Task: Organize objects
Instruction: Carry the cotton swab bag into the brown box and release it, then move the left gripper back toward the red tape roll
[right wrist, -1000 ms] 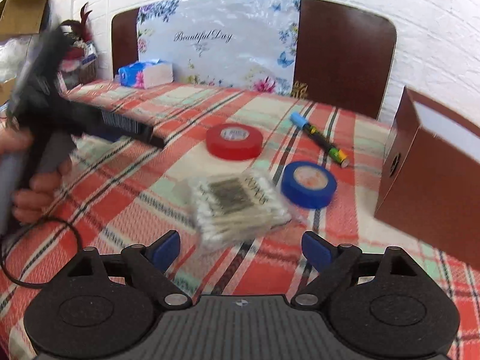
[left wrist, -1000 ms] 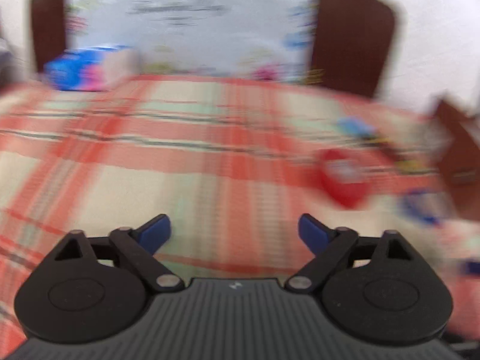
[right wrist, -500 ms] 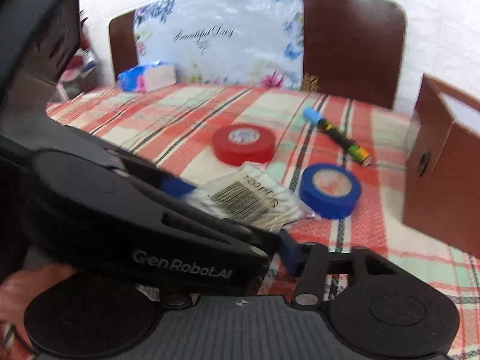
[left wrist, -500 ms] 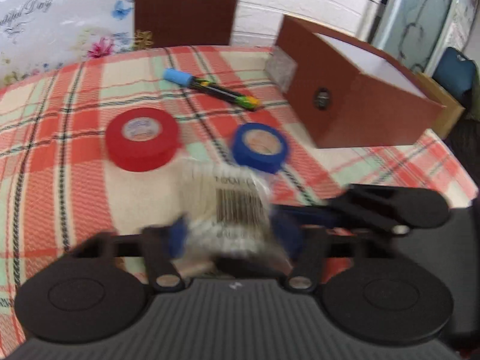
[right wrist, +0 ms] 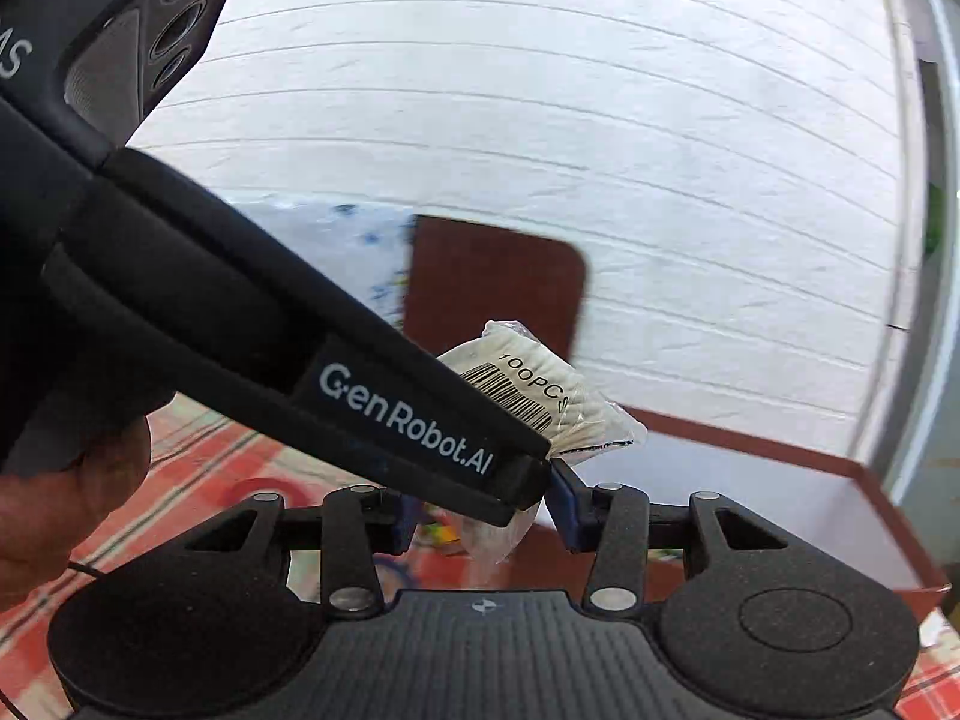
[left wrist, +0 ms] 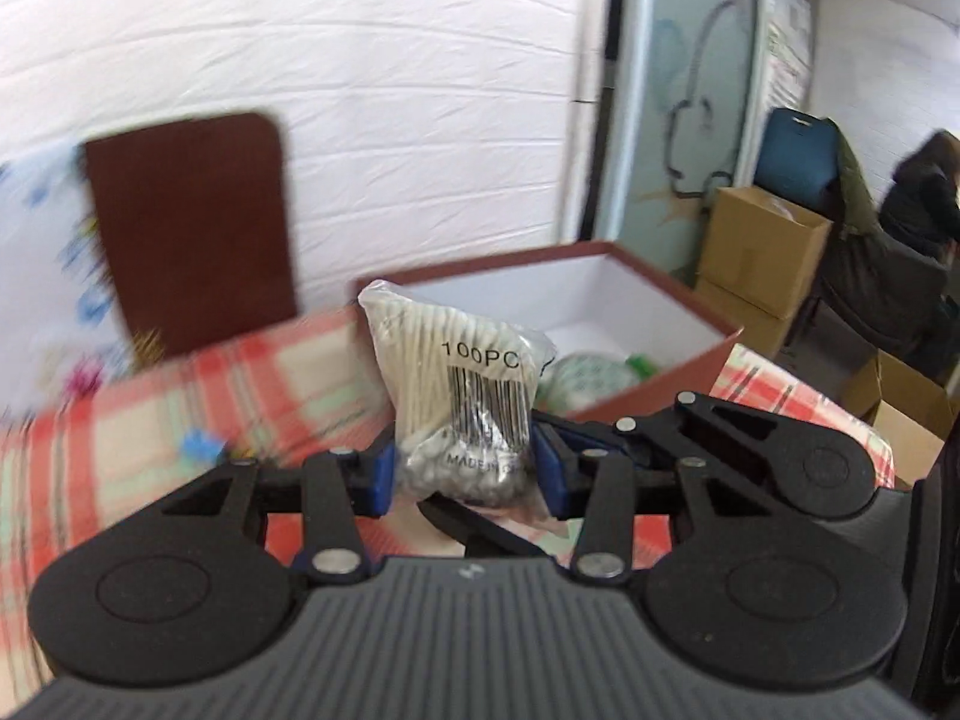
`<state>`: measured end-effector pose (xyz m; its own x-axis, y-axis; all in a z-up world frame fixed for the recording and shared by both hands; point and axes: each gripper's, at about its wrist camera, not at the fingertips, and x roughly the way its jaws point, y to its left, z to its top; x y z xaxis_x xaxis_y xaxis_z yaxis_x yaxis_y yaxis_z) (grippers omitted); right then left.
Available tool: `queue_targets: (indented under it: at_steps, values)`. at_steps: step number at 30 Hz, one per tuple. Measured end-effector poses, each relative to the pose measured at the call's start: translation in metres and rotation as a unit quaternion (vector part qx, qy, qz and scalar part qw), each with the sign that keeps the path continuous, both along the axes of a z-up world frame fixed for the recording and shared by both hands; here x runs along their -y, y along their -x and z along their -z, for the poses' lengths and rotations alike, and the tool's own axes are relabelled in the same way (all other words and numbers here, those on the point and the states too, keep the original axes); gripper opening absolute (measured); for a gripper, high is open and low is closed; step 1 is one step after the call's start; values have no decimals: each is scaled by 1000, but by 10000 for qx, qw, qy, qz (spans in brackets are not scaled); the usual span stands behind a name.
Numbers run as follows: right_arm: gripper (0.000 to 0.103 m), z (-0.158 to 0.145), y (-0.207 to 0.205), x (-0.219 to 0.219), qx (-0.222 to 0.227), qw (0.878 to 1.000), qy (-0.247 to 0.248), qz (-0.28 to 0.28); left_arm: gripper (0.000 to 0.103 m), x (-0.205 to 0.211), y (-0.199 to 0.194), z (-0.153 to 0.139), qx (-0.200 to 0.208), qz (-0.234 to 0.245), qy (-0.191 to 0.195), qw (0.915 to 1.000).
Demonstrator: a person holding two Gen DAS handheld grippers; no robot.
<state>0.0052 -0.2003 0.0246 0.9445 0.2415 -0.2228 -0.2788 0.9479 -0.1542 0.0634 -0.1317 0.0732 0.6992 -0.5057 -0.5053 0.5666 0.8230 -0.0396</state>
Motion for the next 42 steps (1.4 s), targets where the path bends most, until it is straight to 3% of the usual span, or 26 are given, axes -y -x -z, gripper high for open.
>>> queue_targets:
  at_steps: [5, 6, 7, 8, 9, 10, 12, 15, 21, 30, 42]
  values:
    - [48, -2, -39, 44, -38, 9988, -71, 474, 48, 62, -35, -2, 216, 267, -218, 9992]
    - [48, 0, -49, 51, -30, 9984, -73, 556, 52, 73, -43, 1, 278, 268, -272, 9989]
    - [54, 4, -60, 58, -22, 9977, -53, 677, 57, 85, -52, 6, 376, 279, -380, 9982]
    - [74, 11, -74, 63, -100, 9967, 33, 805, 64, 96, -62, 12, 448, 231, -527, 9973]
    - [79, 18, -87, 66, -234, 9950, 154, 957, 67, 105, -73, 19, 449, 75, -681, 9966]
    - [78, 25, -97, 71, -363, 9931, 157, 1100, 67, 109, -84, 27, 319, -81, -804, 9962]
    - [78, 27, -97, 86, -457, 9920, -330, 1132, 67, 110, -101, 37, 20, -489, -890, 9948]
    - [79, 31, -88, 90, -298, 9913, -292, 1245, 73, 102, -107, 42, -177, -625, -737, 9952]
    - [79, 28, -80, 91, -424, 9896, -429, 1304, 75, 107, -93, 35, -60, -765, -968, 9923]
    - [79, 18, -54, 86, -492, 9883, -712, 1252, 75, 89, -58, 17, -107, -929, -884, 9917]
    - [79, 4, -2, 65, -585, 9891, -886, 1020, 75, 51, -25, 15, -168, -1235, -866, 9884]
